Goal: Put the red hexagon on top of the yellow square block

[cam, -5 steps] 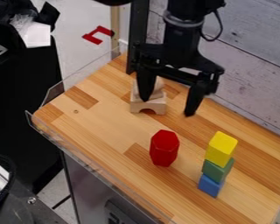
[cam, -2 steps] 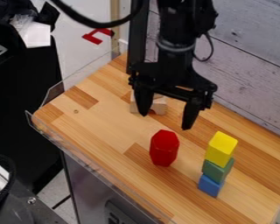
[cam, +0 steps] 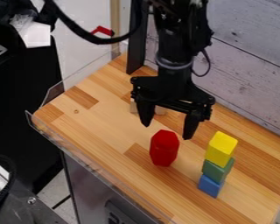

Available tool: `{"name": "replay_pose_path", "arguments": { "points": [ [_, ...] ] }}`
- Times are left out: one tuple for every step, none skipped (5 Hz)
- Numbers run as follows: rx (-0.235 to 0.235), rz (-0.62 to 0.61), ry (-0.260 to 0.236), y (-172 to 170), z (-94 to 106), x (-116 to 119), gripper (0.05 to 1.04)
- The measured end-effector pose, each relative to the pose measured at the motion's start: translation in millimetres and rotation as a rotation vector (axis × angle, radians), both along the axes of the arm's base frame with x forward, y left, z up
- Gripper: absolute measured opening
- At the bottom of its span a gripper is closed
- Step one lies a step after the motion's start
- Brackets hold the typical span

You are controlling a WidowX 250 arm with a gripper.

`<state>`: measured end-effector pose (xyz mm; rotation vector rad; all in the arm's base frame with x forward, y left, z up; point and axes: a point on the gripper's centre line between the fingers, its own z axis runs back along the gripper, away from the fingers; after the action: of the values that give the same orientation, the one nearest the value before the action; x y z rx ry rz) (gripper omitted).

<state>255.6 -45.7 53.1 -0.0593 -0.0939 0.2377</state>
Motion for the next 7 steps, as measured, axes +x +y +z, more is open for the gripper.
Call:
{"name": "replay_pose_path", "arguments": {
  "points": [
    [0.005,0.012,0.038,0.3,-11.0,-2.0,0.999],
    [0.003,0.031,0.055,0.3,-15.4,-2.5,0.999],
    [0.0,0.052,0.062,0.8,-19.9,-1.2,0.999],
    [-0.005,0.063,0.063,0.9,-20.6,-0.9,0.999],
    [-0.011,0.062,0.068,2.4,-24.1,-0.2,0.999],
    [-0.013,0.019,0.103,6.5,-33.3,-2.2,0.999],
    [0.008,-0.069,0.126,8.6,-36.5,3.9,0.999]
  ]
}}
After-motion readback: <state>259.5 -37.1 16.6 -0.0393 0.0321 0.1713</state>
